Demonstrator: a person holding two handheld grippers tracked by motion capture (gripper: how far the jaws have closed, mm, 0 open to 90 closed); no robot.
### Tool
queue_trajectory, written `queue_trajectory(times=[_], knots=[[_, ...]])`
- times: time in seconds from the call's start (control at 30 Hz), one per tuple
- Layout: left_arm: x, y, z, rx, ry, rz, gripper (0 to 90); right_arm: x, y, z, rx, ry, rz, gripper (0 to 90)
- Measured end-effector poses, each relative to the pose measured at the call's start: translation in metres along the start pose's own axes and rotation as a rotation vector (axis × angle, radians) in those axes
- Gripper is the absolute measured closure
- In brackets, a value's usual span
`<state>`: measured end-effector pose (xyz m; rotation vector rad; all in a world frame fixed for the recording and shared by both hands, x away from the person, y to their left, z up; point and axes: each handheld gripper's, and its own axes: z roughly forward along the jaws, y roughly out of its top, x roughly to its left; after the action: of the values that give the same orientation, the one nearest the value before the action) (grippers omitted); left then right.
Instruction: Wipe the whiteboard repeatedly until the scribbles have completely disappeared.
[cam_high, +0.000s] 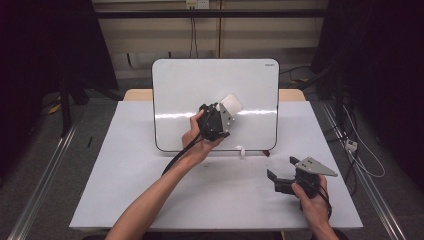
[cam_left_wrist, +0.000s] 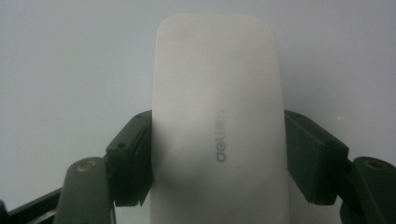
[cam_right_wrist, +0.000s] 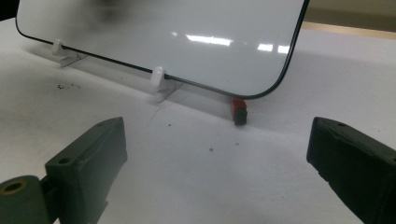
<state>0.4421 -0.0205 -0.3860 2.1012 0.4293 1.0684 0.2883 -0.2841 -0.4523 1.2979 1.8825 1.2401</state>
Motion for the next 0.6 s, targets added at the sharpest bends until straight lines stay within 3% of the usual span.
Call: queue_trajectory(times=[0.2, 0.4, 0.5, 0.6], knots=[[0.004, -0.002, -0.003, 0.016, -0.041, 0.045, 31.2, -0.001, 0.0, -0.001, -0.004, 0.0, -0.004, 5.2], [0.016, -0.004, -0.005, 0.019, -0.034, 0.007, 31.2, -0.002, 0.0, -0.001, -0.005, 0.0, 0.0, 5.2], [0.031, -0.006, -0.006, 0.021, -0.013, -0.024, 31.2, -0.002, 0.0, -0.001, -0.005, -0.002, 0.0, 5.2], [0.049, -0.008, -0.009, 0.02, 0.012, -0.029, 31.2, -0.002, 0.0, -0.001, -0.006, 0.0, 0.0, 5.2]])
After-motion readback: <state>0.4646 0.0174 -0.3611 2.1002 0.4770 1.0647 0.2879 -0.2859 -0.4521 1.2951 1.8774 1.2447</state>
